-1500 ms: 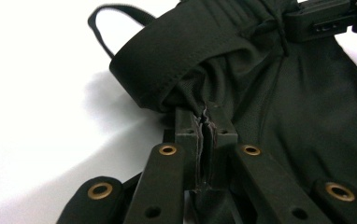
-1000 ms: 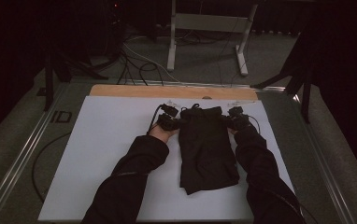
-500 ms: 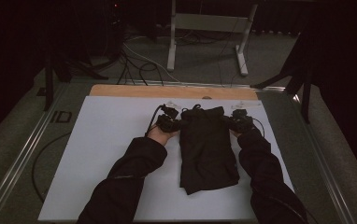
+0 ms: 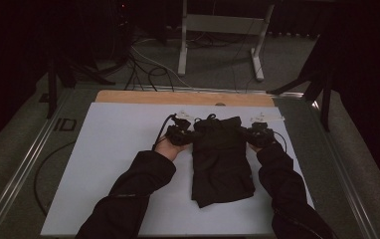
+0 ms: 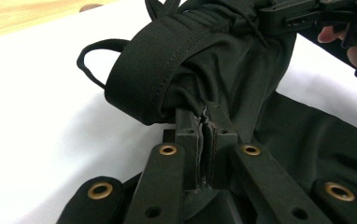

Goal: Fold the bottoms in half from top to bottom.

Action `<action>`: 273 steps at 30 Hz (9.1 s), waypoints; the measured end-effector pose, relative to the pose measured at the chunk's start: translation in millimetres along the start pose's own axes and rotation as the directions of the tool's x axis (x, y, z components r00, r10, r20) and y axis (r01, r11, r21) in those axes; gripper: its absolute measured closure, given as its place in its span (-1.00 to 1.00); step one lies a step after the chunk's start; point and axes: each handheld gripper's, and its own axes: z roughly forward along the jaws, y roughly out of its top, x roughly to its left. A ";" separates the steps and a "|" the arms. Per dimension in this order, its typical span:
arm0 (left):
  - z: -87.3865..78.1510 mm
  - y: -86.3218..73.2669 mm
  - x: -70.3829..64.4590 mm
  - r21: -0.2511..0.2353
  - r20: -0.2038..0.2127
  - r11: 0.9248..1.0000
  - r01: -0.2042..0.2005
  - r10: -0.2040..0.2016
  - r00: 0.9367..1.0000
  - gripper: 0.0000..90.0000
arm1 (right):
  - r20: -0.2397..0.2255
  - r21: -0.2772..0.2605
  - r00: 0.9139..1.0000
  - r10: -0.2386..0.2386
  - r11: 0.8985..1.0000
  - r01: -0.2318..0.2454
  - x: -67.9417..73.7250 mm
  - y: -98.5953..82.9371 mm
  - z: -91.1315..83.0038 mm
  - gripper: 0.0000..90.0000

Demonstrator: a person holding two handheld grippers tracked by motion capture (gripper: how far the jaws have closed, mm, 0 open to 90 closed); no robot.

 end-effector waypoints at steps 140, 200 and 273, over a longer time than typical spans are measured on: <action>-68.1 -84.2 -58.8 -0.039 0.100 0.990 -0.134 0.138 0.985 -0.73 | -0.166 -0.012 0.986 -0.008 1.000 0.006 71.2 -74.8 -101.6 -0.70; -36.9 -92.1 -83.4 0.105 0.207 0.973 -0.205 0.180 0.962 1.00 | -0.222 0.081 0.975 0.033 0.997 -0.015 68.1 -88.8 -74.9 1.00; -42.5 -88.1 -77.5 0.017 0.012 0.994 -0.106 0.105 0.994 -0.99 | -0.040 0.027 0.999 -0.023 0.999 0.024 83.8 -89.0 -88.7 -0.73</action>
